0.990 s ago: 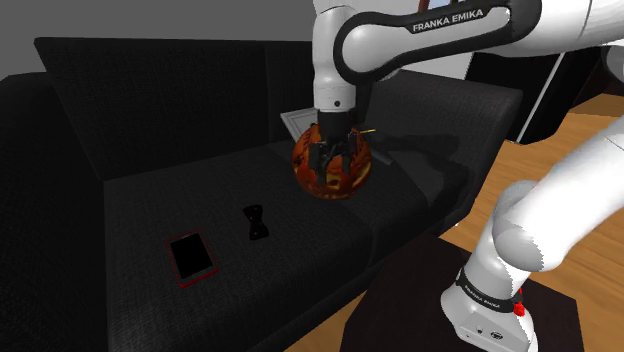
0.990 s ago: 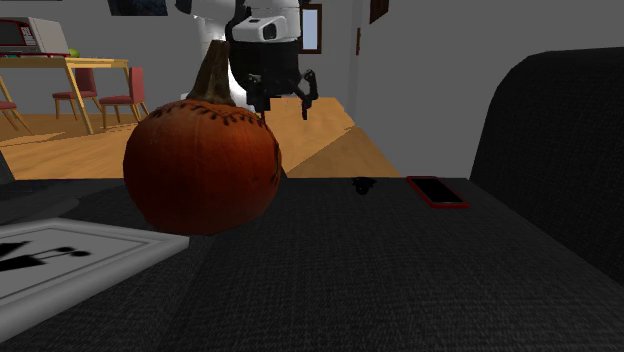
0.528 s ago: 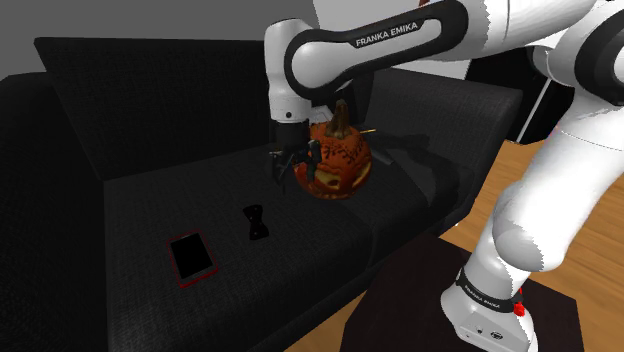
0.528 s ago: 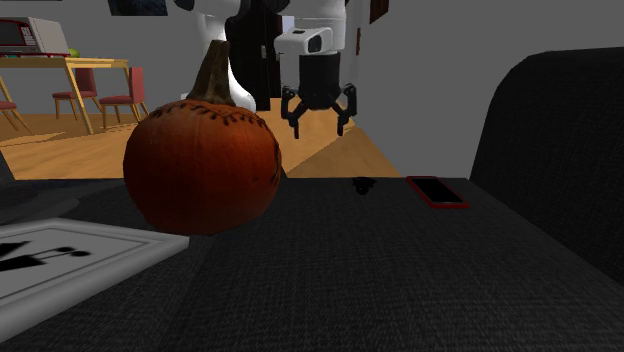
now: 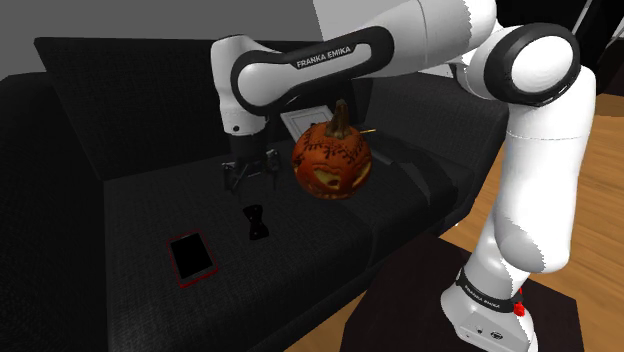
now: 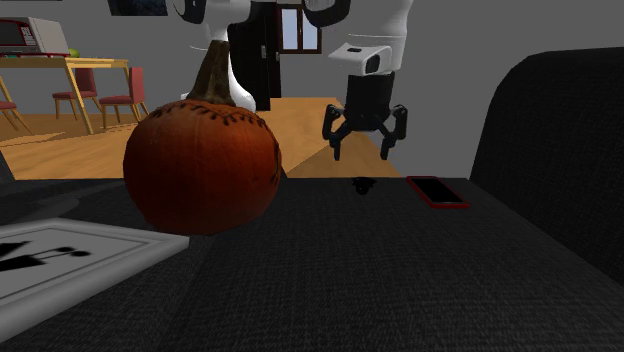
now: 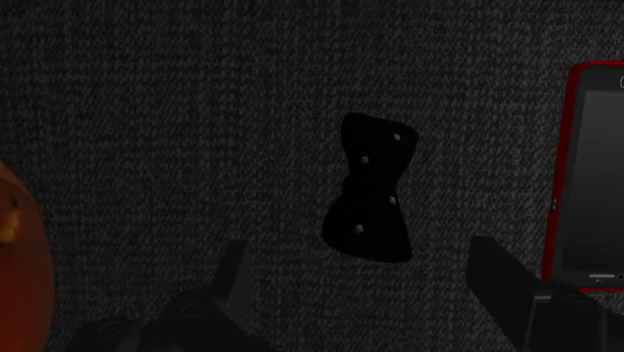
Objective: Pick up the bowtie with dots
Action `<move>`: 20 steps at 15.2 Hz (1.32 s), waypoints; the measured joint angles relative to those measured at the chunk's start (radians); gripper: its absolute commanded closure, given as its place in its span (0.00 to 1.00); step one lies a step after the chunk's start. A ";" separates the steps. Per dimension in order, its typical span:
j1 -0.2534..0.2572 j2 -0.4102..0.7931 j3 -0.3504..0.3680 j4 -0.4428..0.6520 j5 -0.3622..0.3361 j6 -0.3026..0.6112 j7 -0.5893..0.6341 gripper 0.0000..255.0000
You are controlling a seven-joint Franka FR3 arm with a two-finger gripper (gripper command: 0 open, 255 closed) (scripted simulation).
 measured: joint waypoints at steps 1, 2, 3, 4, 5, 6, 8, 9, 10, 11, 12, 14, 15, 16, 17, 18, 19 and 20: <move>0.008 0.023 -0.001 0.026 -0.010 -0.006 0.015 0.00; 0.012 0.039 -0.002 0.038 -0.017 -0.002 0.022 0.00; 0.015 0.049 -0.003 0.036 -0.021 0.009 0.027 0.00; 0.016 0.054 -0.003 0.030 -0.023 0.020 0.029 0.00; 0.016 0.059 -0.004 0.023 -0.025 0.031 0.029 0.00; 0.018 0.065 -0.005 0.019 -0.028 0.041 0.032 0.00; 0.016 0.067 -0.006 -0.010 -0.029 0.072 0.029 0.00; 0.017 0.072 -0.007 -0.012 -0.031 0.079 0.031 0.00; 0.017 0.075 -0.007 -0.013 -0.032 0.082 0.031 1.00; 0.018 0.075 -0.007 -0.013 -0.032 0.083 0.031 1.00; 0.018 0.076 -0.007 -0.013 -0.032 0.083 0.031 1.00; 0.017 0.076 -0.007 -0.013 -0.033 0.084 0.031 1.00; 0.017 0.076 -0.007 -0.013 -0.033 0.084 0.031 1.00; 0.017 0.076 -0.007 -0.013 -0.033 0.084 0.031 1.00; 0.017 0.076 -0.007 -0.013 -0.033 0.084 0.031 1.00; 0.017 0.076 -0.007 -0.013 -0.033 0.084 0.031 1.00; 0.017 0.075 -0.007 -0.013 -0.032 0.085 0.031 1.00; 0.017 0.075 -0.007 -0.014 -0.032 0.085 0.031 1.00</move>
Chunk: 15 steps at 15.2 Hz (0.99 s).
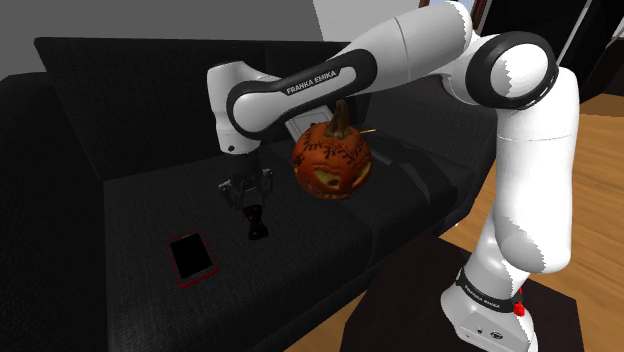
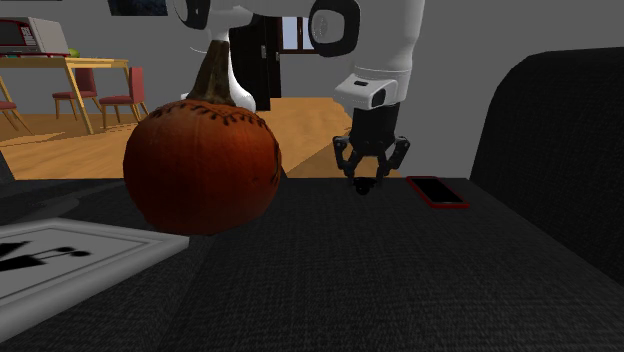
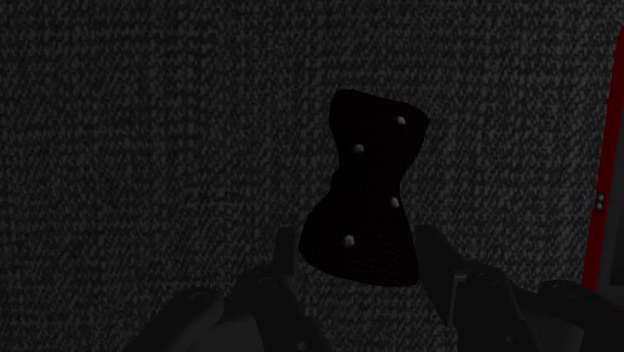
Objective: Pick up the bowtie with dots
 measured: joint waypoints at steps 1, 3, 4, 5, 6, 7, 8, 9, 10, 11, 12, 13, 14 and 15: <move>0.000 -0.002 0.000 0.002 0.001 -0.005 0.000 1.00; -0.001 -0.008 0.001 0.016 0.003 -0.024 -0.002 1.00; 0.000 -0.010 0.002 0.026 0.004 -0.036 -0.001 1.00; 0.000 -0.011 0.003 0.040 0.005 -0.051 0.000 1.00; 0.000 -0.014 0.003 0.048 0.006 -0.061 0.000 1.00; -0.001 -0.021 0.004 0.052 0.009 -0.072 -0.002 1.00; 0.000 -0.022 0.004 0.065 0.009 -0.086 -0.001 1.00; 0.000 -0.023 0.005 0.077 0.009 -0.099 0.000 1.00; 0.000 -0.024 0.005 0.088 0.010 -0.111 0.000 1.00; -0.001 -0.030 0.006 0.092 0.012 -0.120 -0.001 1.00; 0.000 -0.032 0.006 0.107 0.013 -0.137 0.000 1.00; 0.001 -0.032 0.007 0.121 0.013 -0.150 0.001 1.00; 0.001 -0.032 0.007 0.135 0.013 -0.165 0.001 1.00; 0.002 -0.036 0.008 0.142 0.015 -0.175 0.002 1.00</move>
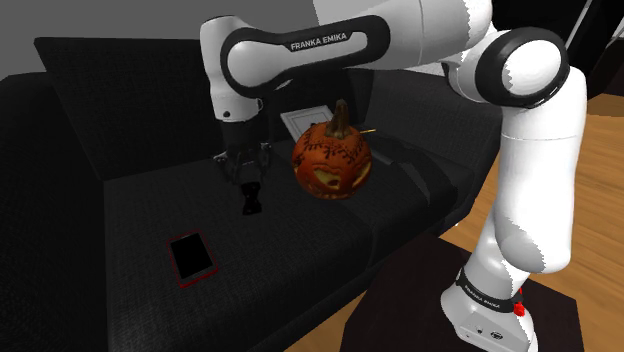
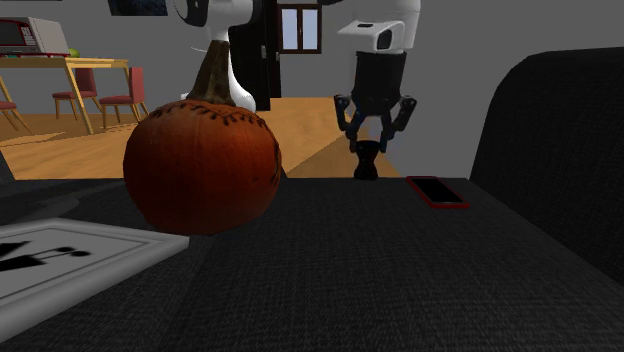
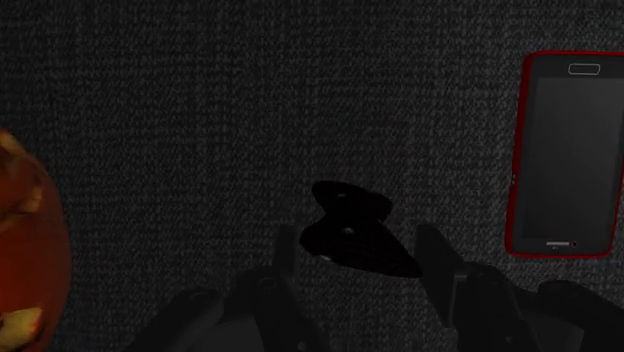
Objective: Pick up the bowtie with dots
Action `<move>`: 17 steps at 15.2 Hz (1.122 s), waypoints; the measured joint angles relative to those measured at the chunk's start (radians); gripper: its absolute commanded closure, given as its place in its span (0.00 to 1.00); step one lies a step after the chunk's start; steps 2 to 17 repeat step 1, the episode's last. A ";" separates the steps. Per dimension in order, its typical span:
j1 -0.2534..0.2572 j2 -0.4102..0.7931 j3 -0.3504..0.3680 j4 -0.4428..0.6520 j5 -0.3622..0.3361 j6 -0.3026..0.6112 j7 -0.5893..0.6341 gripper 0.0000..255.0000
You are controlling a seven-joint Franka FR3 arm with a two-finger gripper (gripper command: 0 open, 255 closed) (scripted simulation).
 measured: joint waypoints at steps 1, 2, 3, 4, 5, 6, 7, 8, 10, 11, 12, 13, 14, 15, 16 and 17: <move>0.000 0.000 0.000 0.007 0.000 -0.007 -0.001 1.00; 0.000 0.000 0.000 0.007 0.000 -0.007 -0.001 1.00; 0.000 0.000 0.000 0.007 0.000 -0.007 -0.001 1.00; 0.000 0.000 0.000 0.007 0.000 -0.007 -0.001 1.00; 0.000 0.000 0.000 0.007 0.000 -0.007 -0.001 1.00; 0.000 0.000 0.000 0.007 0.000 -0.007 -0.001 1.00; 0.000 0.000 0.000 0.007 0.000 -0.007 -0.001 1.00; 0.000 0.000 0.000 0.007 0.000 -0.007 -0.001 1.00; 0.000 0.000 0.000 0.007 0.000 -0.007 -0.001 1.00; 0.000 0.000 0.000 0.007 0.000 -0.007 -0.001 1.00; 0.000 0.000 0.000 0.007 0.000 -0.007 -0.001 1.00; 0.000 0.000 0.000 0.007 0.000 -0.007 -0.001 1.00; 0.000 0.000 0.000 0.007 0.000 -0.007 -0.001 1.00; 0.000 0.000 0.000 0.007 0.000 -0.007 -0.001 1.00; 0.000 0.000 0.000 0.007 0.000 -0.007 -0.001 1.00; 0.000 0.000 0.000 0.007 0.000 -0.007 -0.001 1.00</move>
